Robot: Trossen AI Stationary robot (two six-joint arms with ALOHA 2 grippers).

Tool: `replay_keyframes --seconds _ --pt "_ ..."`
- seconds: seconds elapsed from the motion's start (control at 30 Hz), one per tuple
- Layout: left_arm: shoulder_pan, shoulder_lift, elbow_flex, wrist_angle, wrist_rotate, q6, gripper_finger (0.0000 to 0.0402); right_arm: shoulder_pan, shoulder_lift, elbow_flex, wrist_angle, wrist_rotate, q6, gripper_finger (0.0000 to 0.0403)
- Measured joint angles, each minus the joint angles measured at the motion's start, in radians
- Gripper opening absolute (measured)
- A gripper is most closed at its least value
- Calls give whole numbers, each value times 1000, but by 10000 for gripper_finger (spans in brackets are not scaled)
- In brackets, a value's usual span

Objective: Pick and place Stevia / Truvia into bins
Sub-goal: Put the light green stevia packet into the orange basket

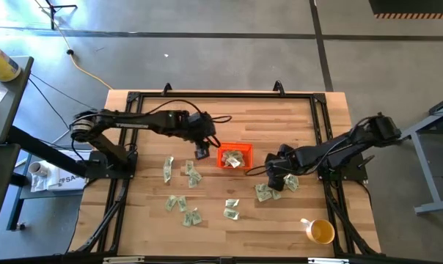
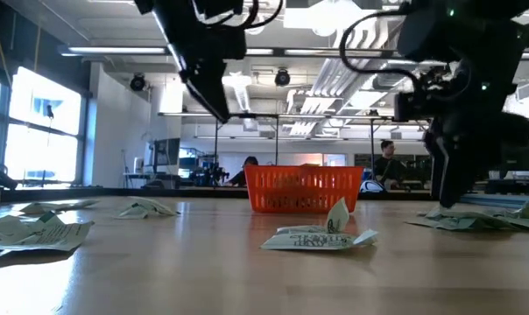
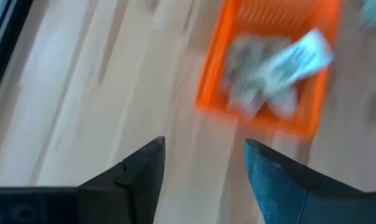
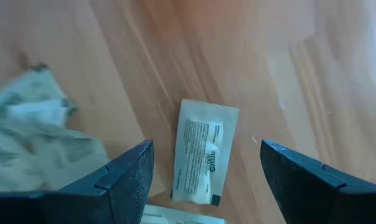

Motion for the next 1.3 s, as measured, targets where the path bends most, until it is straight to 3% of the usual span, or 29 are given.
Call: replay_keyframes --seconds 0.2,0.33,0.43,0.63,0.7,0.8,0.97,1.13,1.3 --pt "-1 -74 0 -187 -35 -66 203 -22 82 4 -5 -3 47 280" --pt "-1 -109 -2 -256 -37 -99 176 -66 99 4 -5 -51 58 249" --pt "-1 -140 -25 -280 -66 -111 160 -111 116 5 -5 -98 56 196" --pt "-1 -221 -140 -297 -84 -181 140 -196 113 3 37 -169 48 34" --pt "-1 -259 -194 -296 -84 -212 137 -212 92 16 37 -203 35 12" --pt "-1 -318 -291 -296 -84 -275 136 -228 53 82 -17 -214 45 23" --pt "-1 -437 -449 -284 -38 -401 135 -232 4 286 -16 -155 -21 6" --pt "-1 -515 -558 -285 47 -564 135 -285 111 442 17 -245 -104 34" --pt "-1 -527 -620 -276 100 -793 159 -320 231 497 -4 -271 -102 96"
